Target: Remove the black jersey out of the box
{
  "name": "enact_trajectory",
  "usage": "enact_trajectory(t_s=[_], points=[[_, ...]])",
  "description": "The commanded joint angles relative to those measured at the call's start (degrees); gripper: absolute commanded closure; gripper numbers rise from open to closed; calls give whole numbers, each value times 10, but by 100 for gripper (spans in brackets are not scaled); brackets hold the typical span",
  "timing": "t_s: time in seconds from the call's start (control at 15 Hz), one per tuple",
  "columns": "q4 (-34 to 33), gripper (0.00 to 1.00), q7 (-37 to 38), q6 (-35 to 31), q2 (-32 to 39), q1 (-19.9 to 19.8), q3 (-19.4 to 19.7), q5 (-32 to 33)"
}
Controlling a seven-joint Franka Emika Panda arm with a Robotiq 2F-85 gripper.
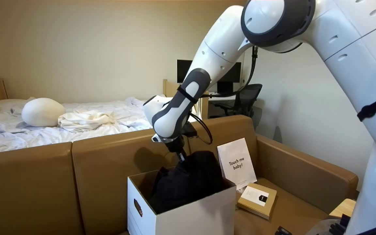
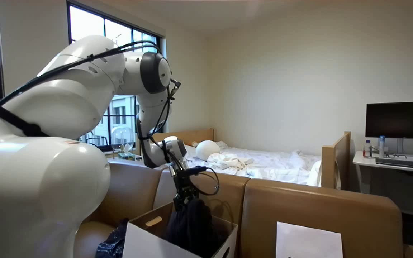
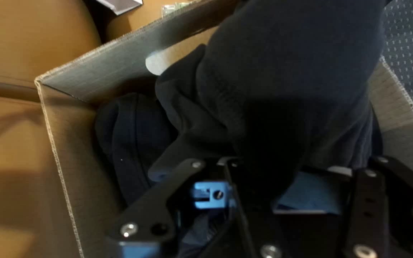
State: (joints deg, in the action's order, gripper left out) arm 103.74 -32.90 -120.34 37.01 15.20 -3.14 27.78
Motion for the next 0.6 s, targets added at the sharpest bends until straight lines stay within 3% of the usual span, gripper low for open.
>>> enact_trajectory(t_s=[0.0, 0.53], points=[[49, 100, 59, 60, -98, -11, -14, 0], [52, 100, 267, 259, -270, 6, -50, -30]])
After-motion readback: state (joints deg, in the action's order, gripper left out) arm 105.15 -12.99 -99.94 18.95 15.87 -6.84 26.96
